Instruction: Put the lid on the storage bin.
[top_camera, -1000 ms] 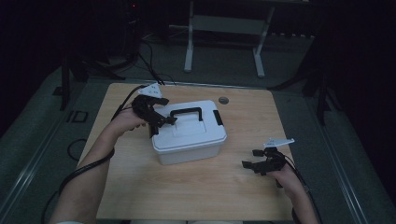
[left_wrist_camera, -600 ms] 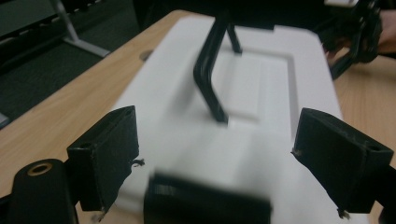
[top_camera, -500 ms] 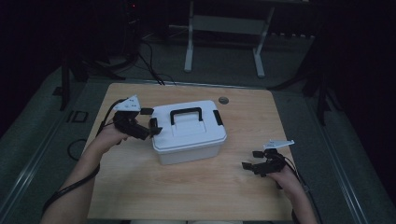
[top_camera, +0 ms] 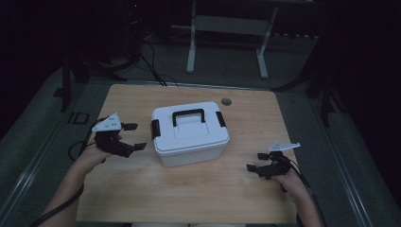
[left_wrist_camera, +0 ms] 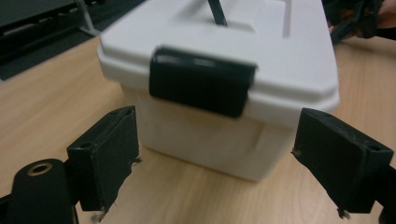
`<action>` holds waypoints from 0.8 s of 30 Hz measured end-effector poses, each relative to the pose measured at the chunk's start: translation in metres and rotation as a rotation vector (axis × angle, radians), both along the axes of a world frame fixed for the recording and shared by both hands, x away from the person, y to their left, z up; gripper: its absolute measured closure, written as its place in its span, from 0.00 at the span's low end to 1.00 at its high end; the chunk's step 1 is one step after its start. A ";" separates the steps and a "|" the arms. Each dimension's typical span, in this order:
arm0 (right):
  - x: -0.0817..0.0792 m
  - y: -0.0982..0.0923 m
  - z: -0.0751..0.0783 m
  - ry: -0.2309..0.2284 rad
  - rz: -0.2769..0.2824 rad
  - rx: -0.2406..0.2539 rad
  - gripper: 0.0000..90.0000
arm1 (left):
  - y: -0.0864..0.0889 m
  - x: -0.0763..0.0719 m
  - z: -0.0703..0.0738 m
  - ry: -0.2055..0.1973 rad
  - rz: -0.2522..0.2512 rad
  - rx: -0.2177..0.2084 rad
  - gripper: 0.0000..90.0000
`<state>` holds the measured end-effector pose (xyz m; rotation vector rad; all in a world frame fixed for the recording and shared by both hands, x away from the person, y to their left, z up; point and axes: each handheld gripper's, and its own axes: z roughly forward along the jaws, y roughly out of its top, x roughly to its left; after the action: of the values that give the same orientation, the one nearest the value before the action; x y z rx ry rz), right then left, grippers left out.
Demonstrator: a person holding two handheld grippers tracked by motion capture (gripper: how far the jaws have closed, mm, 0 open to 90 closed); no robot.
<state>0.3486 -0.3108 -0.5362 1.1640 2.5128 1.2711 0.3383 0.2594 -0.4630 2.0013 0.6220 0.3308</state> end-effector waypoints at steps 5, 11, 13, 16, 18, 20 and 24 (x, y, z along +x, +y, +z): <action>-0.002 -0.003 0.000 -0.020 -0.016 0.009 0.16 | 0.008 -0.006 -0.018 0.016 0.032 -0.014 0.15; -0.007 -0.007 0.002 -0.053 -0.051 0.029 0.16 | 0.014 -0.013 -0.042 0.038 0.072 -0.030 0.15; -0.008 -0.008 0.000 -0.056 -0.055 0.020 0.16 | 0.015 -0.017 -0.049 0.050 0.072 -0.021 0.15; -0.009 -0.009 -0.002 -0.054 -0.059 0.019 0.16 | 0.015 -0.022 -0.058 0.060 0.074 -0.012 0.15; -0.011 -0.010 -0.005 -0.050 -0.067 0.015 0.16 | 0.015 -0.024 -0.064 0.065 0.077 -0.011 0.15; -0.012 -0.011 -0.007 -0.052 -0.079 0.014 0.16 | 0.015 -0.027 -0.068 0.067 0.080 0.003 0.15; -0.014 -0.012 -0.008 -0.065 -0.101 0.006 0.16 | 0.015 -0.033 -0.076 0.071 0.094 0.009 0.15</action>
<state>0.3342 -0.3228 -0.5445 1.2136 2.3747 1.2710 0.3058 0.2740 -0.5393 2.0029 0.7624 0.3206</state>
